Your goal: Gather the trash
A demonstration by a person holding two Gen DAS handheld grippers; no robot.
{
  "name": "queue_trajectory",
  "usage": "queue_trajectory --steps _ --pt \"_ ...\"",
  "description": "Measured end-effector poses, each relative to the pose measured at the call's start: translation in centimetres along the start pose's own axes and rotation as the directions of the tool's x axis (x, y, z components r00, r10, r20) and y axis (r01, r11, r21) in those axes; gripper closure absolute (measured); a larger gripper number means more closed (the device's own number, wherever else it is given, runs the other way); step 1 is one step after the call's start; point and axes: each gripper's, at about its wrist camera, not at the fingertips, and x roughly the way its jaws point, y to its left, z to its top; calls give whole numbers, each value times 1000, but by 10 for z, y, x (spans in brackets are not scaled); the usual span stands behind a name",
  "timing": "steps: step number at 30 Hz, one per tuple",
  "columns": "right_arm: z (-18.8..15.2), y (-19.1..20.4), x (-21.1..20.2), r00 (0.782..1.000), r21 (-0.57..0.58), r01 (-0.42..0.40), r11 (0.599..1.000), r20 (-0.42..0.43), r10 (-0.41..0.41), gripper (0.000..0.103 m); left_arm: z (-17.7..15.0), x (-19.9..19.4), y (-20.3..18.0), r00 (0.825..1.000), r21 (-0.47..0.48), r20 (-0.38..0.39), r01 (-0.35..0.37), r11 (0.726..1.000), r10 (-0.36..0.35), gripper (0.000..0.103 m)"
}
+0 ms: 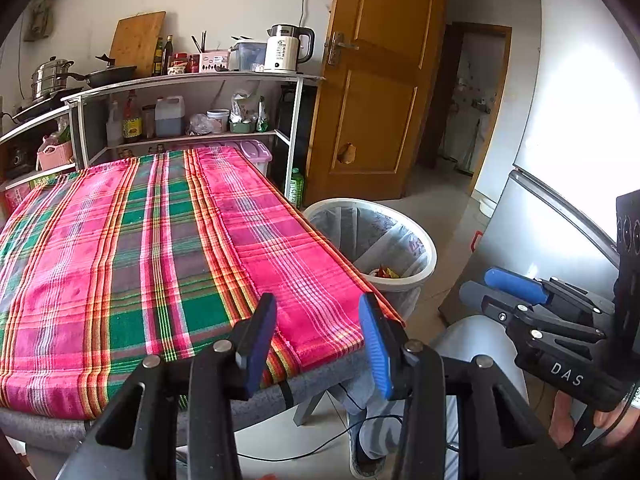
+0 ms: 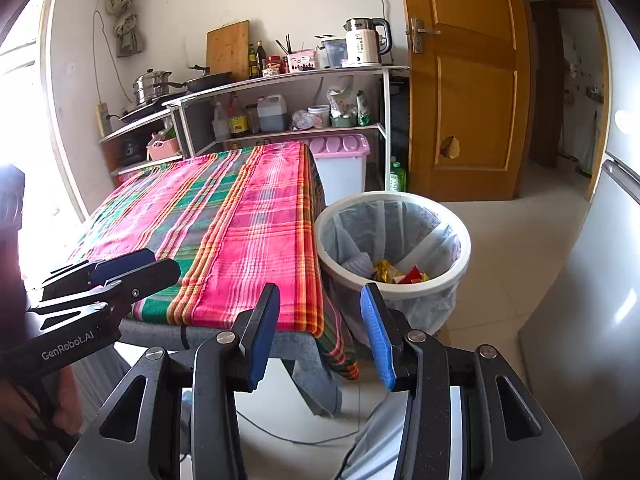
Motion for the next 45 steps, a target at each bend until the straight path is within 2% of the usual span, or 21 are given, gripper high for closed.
queue_trajectory --steps 45 --pt "-4 -1 8 1000 1 -3 1000 -18 3 60 0 3 0 1000 6 -8 -8 1000 8 58"
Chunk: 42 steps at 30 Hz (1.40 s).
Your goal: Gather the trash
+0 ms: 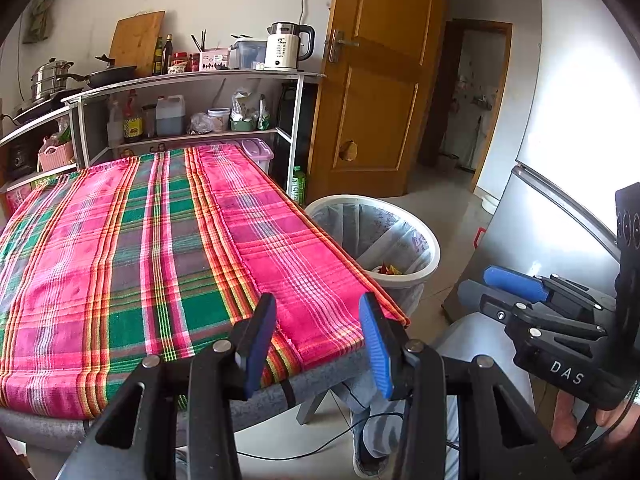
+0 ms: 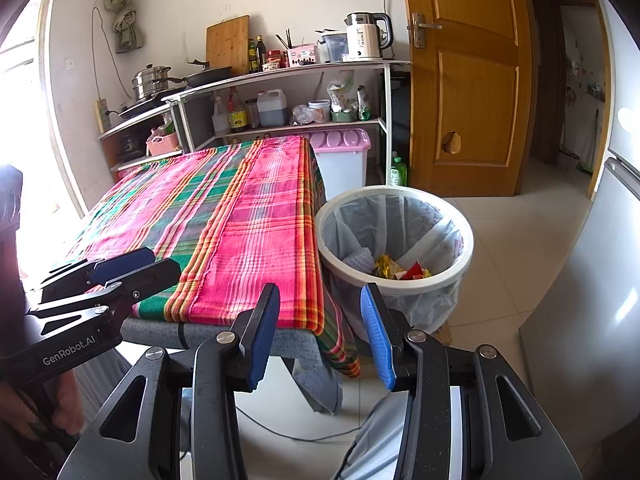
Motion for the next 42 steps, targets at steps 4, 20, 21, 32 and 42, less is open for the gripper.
queue_trajectory --steps 4,20,21,32,42 --pt "0 -1 0 1000 0 0 1000 -2 0 60 0 0 0 1000 3 2 -2 1000 2 58" --pt "1 -2 0 1000 -2 0 1000 -1 0 60 -1 0 -2 1000 13 -1 -4 1000 4 58" --pt "1 -2 0 1000 -1 0 1000 -2 0 60 -1 0 -2 1000 13 -3 -4 1000 4 58" --pt "1 -2 0 1000 -2 0 1000 -4 0 60 -3 1 -2 1000 17 -6 -7 1000 7 58" --pt "0 -4 2 1000 -4 0 1000 -7 0 60 -4 2 -5 1000 30 -10 -23 999 23 58"
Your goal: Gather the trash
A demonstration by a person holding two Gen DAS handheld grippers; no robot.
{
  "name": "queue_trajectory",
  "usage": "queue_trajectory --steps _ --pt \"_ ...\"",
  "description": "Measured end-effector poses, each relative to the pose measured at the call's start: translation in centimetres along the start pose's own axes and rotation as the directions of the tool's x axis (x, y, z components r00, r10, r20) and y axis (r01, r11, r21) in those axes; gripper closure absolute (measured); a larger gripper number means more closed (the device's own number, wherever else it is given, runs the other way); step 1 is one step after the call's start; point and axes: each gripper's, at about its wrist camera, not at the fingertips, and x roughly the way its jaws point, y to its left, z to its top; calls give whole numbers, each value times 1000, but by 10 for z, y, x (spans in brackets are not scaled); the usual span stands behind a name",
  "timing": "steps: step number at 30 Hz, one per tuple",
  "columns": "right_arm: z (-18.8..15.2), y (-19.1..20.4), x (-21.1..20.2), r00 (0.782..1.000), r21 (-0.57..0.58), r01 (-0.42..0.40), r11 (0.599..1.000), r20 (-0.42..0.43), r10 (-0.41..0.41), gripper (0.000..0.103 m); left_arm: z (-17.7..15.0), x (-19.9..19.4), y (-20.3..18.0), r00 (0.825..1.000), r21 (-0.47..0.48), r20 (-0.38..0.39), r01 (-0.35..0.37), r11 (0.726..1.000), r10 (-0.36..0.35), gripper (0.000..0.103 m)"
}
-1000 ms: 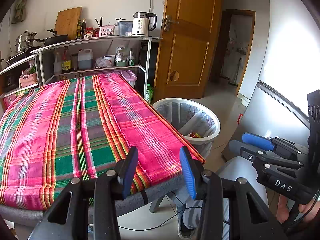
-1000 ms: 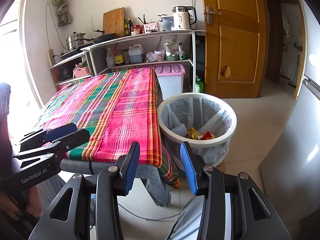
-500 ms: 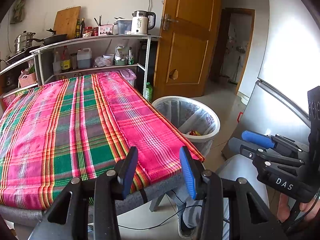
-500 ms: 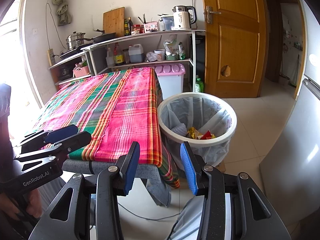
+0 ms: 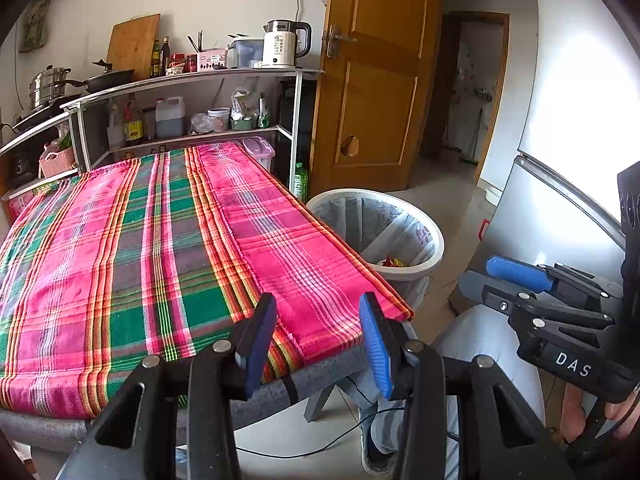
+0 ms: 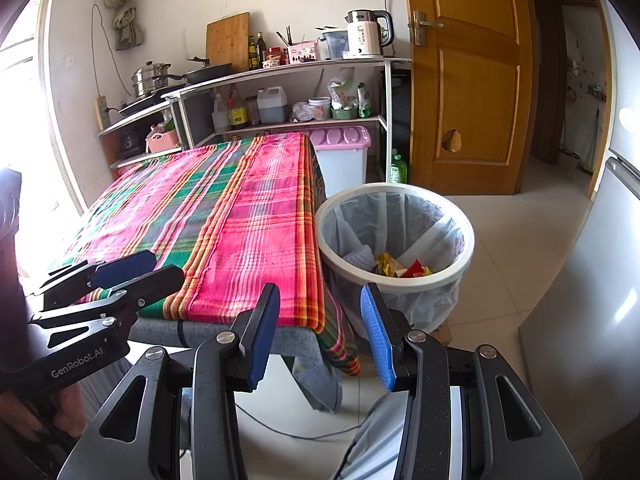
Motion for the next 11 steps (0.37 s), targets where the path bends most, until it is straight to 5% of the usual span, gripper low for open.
queue_trajectory --steps 11 --pt "-1 -1 2 1000 -2 0 1000 -4 0 60 -1 -1 1 1000 -5 6 -9 1000 9 58"
